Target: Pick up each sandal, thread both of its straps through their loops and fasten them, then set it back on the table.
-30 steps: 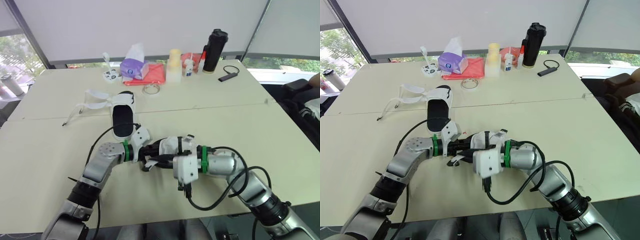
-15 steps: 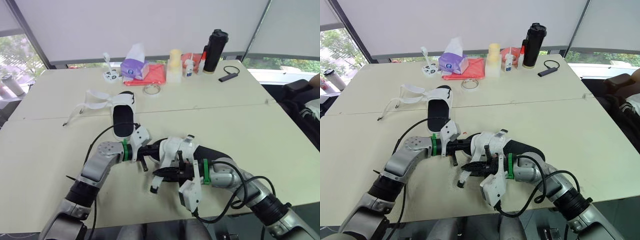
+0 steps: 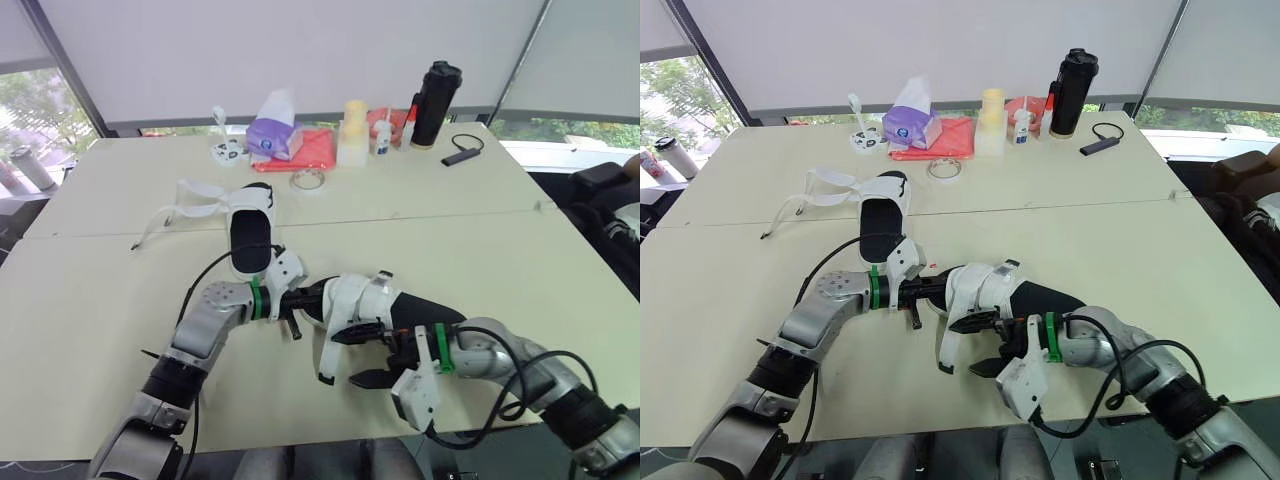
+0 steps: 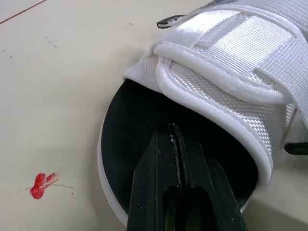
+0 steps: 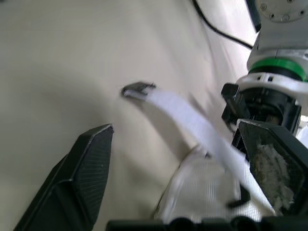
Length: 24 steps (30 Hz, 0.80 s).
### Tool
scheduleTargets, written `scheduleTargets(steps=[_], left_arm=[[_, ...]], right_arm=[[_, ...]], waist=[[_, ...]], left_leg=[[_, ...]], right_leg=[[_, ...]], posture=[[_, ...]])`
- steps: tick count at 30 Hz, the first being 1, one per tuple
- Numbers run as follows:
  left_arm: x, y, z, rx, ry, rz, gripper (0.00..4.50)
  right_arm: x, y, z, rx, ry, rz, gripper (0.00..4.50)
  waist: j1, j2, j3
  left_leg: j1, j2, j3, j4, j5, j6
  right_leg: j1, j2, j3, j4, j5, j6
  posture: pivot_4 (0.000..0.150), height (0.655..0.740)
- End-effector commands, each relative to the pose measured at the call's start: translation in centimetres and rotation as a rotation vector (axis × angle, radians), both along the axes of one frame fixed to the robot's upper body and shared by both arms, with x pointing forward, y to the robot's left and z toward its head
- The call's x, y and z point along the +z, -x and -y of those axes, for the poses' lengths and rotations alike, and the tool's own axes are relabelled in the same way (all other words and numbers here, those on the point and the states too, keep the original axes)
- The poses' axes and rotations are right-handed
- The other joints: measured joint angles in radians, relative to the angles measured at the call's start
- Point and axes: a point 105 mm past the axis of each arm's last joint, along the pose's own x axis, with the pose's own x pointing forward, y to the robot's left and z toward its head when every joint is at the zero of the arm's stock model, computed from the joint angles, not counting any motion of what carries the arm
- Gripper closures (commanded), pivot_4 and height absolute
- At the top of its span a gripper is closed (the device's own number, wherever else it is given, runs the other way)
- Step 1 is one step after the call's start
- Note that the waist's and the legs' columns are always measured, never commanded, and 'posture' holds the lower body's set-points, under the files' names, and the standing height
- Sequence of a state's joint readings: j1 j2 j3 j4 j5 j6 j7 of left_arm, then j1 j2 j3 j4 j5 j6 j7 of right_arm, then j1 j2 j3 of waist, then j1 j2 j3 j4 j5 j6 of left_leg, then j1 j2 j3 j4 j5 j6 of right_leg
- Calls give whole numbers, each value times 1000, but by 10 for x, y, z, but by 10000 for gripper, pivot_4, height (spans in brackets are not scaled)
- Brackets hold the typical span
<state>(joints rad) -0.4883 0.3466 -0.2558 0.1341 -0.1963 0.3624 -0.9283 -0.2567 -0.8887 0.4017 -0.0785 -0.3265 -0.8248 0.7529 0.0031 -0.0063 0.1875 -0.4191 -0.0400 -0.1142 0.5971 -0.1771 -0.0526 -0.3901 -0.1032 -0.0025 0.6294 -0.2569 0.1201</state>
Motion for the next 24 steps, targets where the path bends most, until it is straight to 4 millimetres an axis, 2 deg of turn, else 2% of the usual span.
scheduleTargets(steps=[1, 3, 8, 12, 17, 21, 24], left_arm=[[-2, 5, 9, -43, -7, 10, 45000], [0, 9, 13, -68, 0, 11, 45000], [2, 17, 13, -113, -3, 9, 45000], [3, 28, 7, -174, -17, -1, 45000], [6, 33, 6, -189, -19, -1, 45000], [5, 31, 5, -177, -23, 1, 45000], [5, 26, 7, -154, -21, 11, 45000]], right_arm=[[6, 13, 19, -58, 10, -102, 808], [8, 14, 25, -116, -5, -166, 808], [10, 8, 31, -183, -1, -201, 808], [12, -27, 39, -375, -23, -246, 808], [11, -39, 46, -457, -20, -280, 808], [14, -42, 45, -466, -31, -285, 808], [18, -32, 46, -474, -31, -363, 808]], waist=[[8, 0, 0], [9, -1, 0], [6, -1, 0], [2, -1, 1], [4, -2, 1], [4, -2, 1], [6, -2, 1]], left_leg=[[0, 0, 0, 0, 0, 0], [0, 0, 0, 0, 0, 0], [0, 1, 1, 0, 0, 0], [0, 1, 1, 0, 0, 0], [0, 1, 1, 0, 0, 0], [0, 1, 1, 0, 0, 0], [0, 1, 1, 0, 0, 0]], right_leg=[[0, 0, 0, 0, 0, 0], [1, 0, 0, -1, 0, 0], [0, 0, 0, 0, 0, 0], [-1, 0, 0, 0, 0, -1], [0, 0, 0, 0, 0, -1], [0, 0, 0, 0, 0, -1], [-1, 0, 0, 0, 0, -1]], posture=[[1500, 7400], [1500, 7400], [1500, 7400], [1500, 7400], [1500, 7400], [1500, 7400], [1500, 7400]])
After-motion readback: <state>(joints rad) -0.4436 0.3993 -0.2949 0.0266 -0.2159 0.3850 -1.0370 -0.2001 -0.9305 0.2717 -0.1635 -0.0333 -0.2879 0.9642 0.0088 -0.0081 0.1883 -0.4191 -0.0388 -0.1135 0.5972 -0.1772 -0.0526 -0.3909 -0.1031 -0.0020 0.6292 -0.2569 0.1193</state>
